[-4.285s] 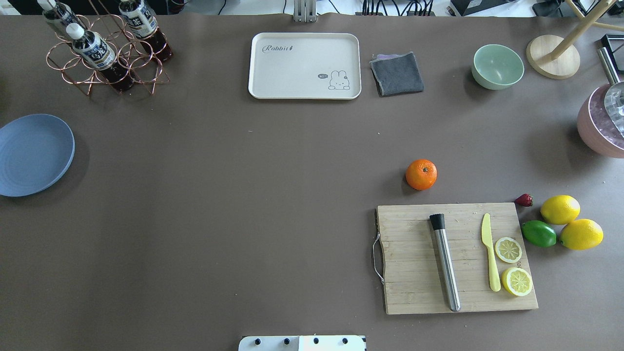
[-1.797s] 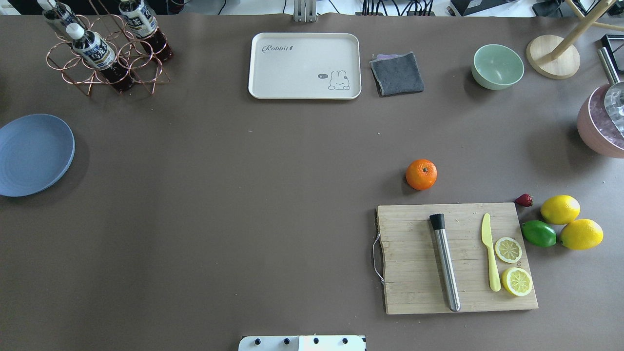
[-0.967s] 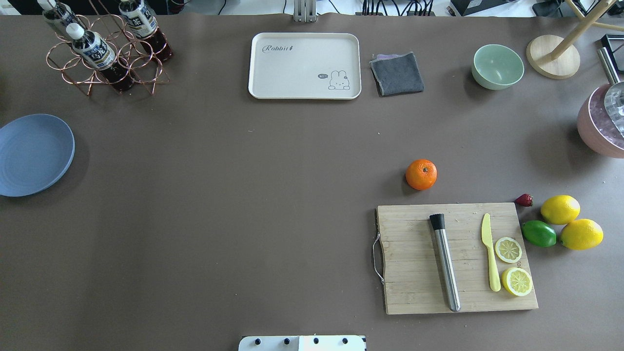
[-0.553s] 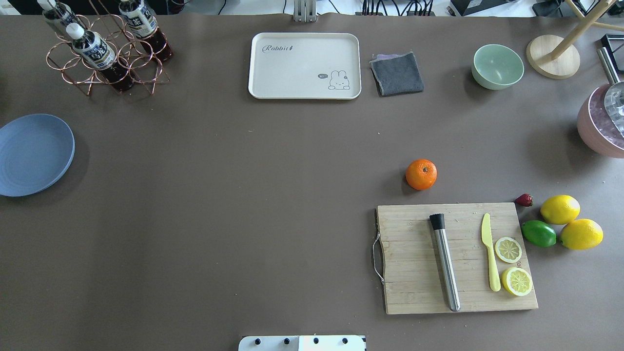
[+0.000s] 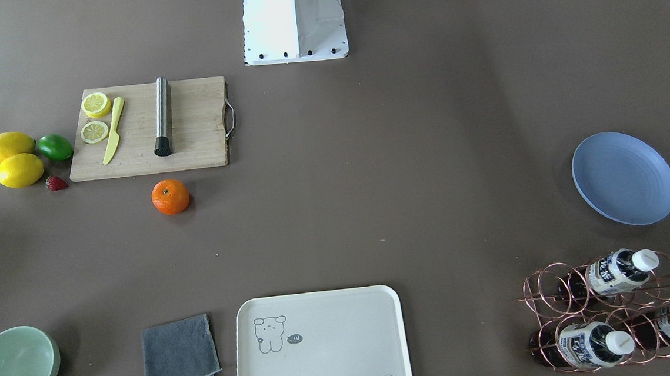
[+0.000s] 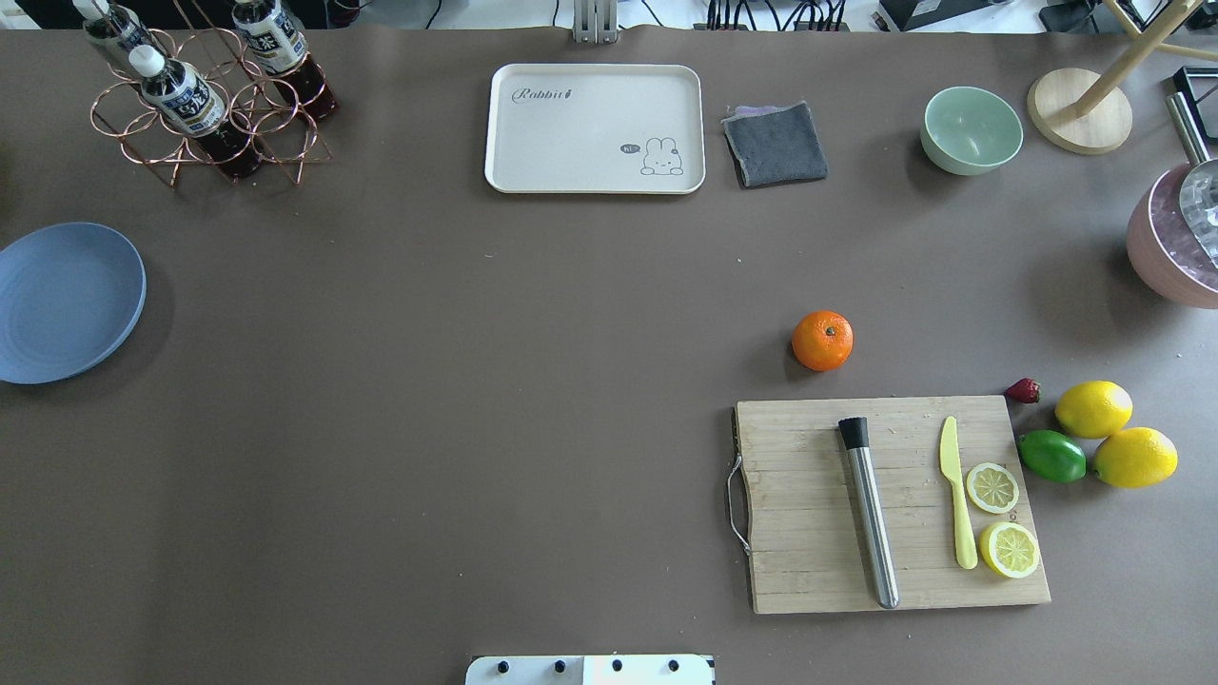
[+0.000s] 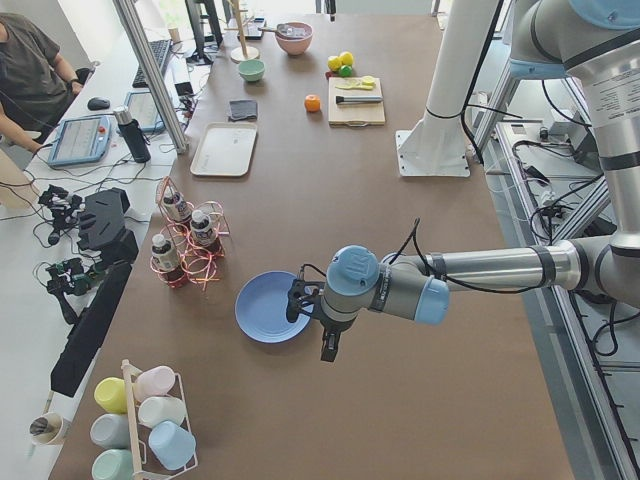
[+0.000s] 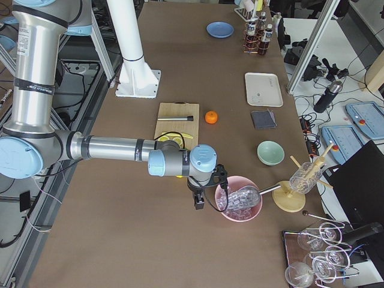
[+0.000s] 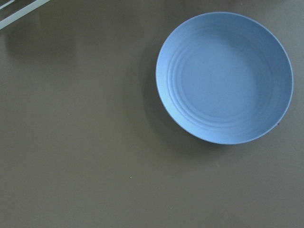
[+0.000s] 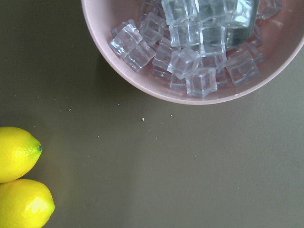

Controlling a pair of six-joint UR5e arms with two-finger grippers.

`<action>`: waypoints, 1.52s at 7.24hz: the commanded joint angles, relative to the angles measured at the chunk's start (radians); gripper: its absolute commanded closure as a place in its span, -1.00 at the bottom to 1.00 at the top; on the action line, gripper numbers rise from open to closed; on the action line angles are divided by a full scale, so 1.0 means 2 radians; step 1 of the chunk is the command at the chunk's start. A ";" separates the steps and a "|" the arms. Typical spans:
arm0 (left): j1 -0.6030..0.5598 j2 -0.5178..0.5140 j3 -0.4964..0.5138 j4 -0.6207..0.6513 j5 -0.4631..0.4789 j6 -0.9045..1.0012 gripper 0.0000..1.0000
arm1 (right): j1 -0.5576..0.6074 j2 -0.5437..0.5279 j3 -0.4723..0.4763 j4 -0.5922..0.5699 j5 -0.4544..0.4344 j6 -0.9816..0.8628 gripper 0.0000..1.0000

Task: Pick orange to plate

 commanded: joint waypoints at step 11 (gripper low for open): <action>0.140 -0.177 0.265 -0.214 0.045 -0.190 -0.94 | -0.001 -0.002 -0.016 0.067 0.021 0.003 -1.00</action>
